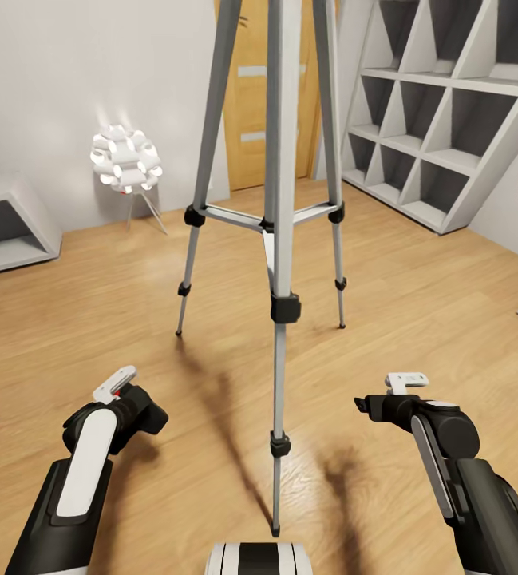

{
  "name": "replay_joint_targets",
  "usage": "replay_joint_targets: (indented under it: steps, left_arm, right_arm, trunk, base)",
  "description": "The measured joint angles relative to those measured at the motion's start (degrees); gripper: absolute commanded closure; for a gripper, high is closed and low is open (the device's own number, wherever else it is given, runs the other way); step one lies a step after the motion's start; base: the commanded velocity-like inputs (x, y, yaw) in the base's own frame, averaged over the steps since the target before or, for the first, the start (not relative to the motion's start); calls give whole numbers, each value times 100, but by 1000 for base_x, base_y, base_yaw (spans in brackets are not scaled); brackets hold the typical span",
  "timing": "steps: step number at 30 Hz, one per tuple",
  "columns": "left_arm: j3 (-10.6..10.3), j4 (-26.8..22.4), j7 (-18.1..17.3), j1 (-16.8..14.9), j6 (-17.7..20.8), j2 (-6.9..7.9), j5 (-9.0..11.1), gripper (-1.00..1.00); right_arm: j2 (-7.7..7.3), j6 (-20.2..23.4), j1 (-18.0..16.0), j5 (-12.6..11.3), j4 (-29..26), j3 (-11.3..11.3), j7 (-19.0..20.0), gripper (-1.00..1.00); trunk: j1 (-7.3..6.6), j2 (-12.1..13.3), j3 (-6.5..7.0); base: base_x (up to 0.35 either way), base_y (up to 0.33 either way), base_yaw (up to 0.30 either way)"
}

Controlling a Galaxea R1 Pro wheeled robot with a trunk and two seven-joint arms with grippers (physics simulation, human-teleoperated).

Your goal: Attach the digital camera to the camera tripod in the bedroom.

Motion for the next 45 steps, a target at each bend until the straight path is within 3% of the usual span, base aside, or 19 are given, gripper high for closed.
replay_joint_targets:
  steps: [9,12,19,20,22,23,24,25,29,45]
  left_arm:
    - [9,-12,5,-3,35,12,-7,100]
    - [11,-12,-7,-25,99,80,-9,100]
    - [7,-13,-230,-64,903,274,-12,100]
    - [17,-14,-598,-69,1350,432,8,100]
    - [18,-14,-734,-70,1607,512,-17,100]
    - [-70,-12,-1156,-135,2097,931,119,100]
    - [-120,-10,-1283,-148,2201,1023,-35,100]
    - [-294,-6,-1584,-167,2168,1209,227,100]
    - [-471,8,-1848,-182,2194,1377,323,100]
    - [-638,11,-1945,-185,2206,1409,377,100]
  right_arm:
    - [3,0,0,0,1,1,0,-100]
    - [2,0,-4,0,0,1,0,-100]
    - [0,0,-14,0,1,-5,1,-100]
    - [-2,0,-19,0,0,-6,2,-100]
    - [-4,0,-23,0,0,-7,1,-100]
    - [-4,0,-48,0,1,-11,0,-100]
    - [-6,0,-55,0,1,-12,0,-100]
    - [-8,0,-85,0,1,-11,0,-100]
    - [2,0,-94,0,1,-8,0,-100]
    - [5,0,-70,0,1,4,0,-100]
  trunk:
    - [-23,12,200]
    - [-31,16,266]
    - [-49,25,421]
    - [-52,27,443]
    - [-57,29,488]
    - [-60,31,510]
    - [-62,32,532]
    - [-65,33,554]
    - [-75,39,643]
    - [-116,60,998]
  base:
    - [0,0,0]
    - [0,0,0]
    - [0,0,0]
    - [0,0,0]
    - [0,0,0]
    - [0,0,0]
    - [0,0,0]
    - [0,0,0]
    - [0,0,0]
    - [0,0,0]
